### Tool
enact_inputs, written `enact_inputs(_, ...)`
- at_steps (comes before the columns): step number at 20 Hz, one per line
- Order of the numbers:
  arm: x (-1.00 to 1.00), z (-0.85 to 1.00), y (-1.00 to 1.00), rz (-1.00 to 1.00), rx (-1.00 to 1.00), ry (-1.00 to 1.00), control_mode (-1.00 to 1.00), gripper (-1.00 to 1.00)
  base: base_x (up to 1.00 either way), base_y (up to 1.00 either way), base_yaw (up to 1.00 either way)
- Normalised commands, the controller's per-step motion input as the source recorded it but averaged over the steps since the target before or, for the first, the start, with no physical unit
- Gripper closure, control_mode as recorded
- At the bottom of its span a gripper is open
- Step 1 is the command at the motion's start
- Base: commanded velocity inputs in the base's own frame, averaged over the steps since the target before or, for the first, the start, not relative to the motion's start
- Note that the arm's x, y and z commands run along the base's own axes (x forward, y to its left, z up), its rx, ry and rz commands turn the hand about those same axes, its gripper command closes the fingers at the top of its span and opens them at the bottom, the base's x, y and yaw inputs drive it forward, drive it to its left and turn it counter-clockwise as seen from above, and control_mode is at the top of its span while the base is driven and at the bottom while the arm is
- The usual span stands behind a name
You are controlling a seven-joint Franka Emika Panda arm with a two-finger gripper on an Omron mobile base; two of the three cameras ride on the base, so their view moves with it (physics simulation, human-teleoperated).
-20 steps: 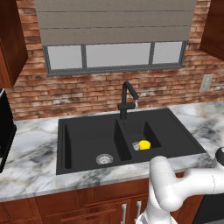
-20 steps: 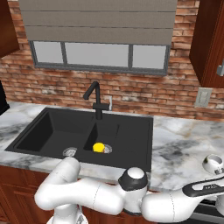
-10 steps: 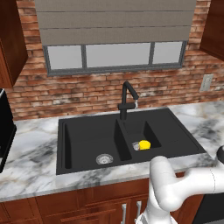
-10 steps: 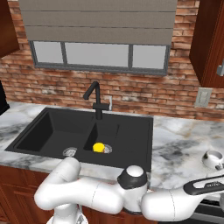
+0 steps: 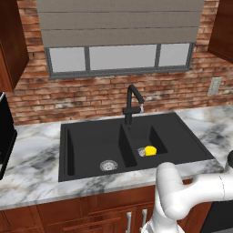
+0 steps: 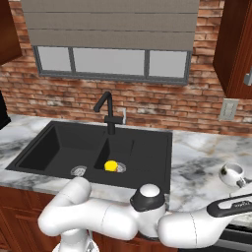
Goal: Move any existing items from the left basin to the right basin for drying. Then move the mug from the counter to the left basin of the sink for washing.
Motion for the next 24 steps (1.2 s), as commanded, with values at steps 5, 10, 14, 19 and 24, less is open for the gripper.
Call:
enact_inputs(5,-0.12,0.3,0.76,0.0,-0.01,0.0,-1.0,1.0,0.0,0.0,0.0)
enact_inputs(10,-0.21,0.41,0.74,0.0,-0.02,0.0,-1.0,1.0,0.0,0.0,0.0)
enact_inputs(14,-0.16,0.45,0.76,-0.01,-0.03,0.0,-1.0,1.0,0.0,0.0,0.0)
enact_inputs(19,-0.08,0.44,0.77,-0.05,-0.03,0.0,-1.0,1.0,0.0,0.0,0.0)
enact_inputs(24,0.0,0.33,0.86,-0.06,-0.03,0.0,-1.0,1.0,0.0,0.0,0.0)
